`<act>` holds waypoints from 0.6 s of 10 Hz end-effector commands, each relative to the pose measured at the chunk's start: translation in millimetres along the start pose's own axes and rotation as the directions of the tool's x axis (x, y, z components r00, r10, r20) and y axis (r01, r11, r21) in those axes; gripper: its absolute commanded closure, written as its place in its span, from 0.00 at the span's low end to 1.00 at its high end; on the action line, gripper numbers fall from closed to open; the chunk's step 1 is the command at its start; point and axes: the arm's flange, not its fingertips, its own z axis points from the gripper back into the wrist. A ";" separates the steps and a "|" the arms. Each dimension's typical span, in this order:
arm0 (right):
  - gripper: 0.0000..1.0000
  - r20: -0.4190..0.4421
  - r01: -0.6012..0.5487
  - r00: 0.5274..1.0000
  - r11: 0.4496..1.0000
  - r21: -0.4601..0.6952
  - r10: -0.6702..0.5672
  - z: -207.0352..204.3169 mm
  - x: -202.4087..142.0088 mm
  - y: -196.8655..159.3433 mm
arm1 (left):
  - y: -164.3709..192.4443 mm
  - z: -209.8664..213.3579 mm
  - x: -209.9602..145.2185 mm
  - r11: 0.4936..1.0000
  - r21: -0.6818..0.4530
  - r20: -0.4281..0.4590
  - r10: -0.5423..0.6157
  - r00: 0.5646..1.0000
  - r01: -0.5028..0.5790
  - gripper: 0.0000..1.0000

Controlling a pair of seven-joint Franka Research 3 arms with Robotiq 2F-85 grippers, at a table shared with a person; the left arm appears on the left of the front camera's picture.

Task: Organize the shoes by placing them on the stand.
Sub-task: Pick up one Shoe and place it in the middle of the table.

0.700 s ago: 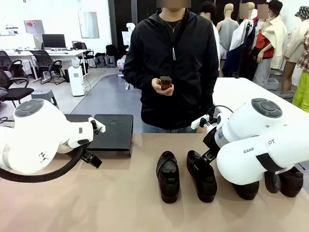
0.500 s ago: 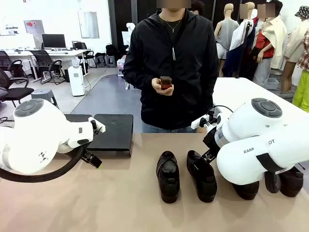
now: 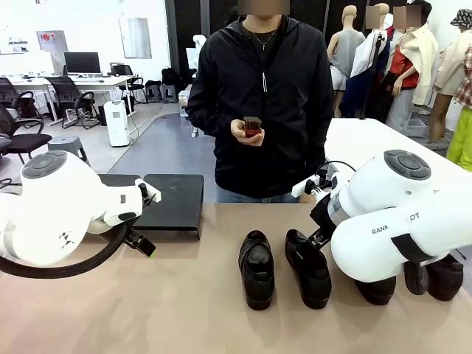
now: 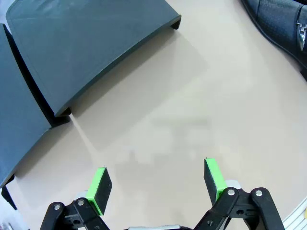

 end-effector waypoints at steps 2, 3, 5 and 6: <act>0.00 0.000 0.001 1.000 1.000 0.000 -0.001 0.0 0.0 -0.1 | 0.0 0.0 0.0 1.000 0.000 0.000 0.000 1.000 0.000 0.00; 0.00 0.000 0.001 1.000 1.000 0.000 -0.001 0.0 0.0 -0.1 | 0.0 0.0 0.0 1.000 0.000 0.000 0.000 1.000 0.000 0.00; 0.00 0.000 0.000 1.000 1.000 0.000 0.000 0.0 0.0 0.0 | 0.0 0.0 0.0 1.000 0.000 0.000 0.000 1.000 0.000 0.00; 0.00 0.023 -0.016 1.000 0.996 0.083 0.014 28.1 19.3 11.9 | 0.0 0.0 0.0 1.000 0.000 0.000 0.000 1.000 0.000 0.00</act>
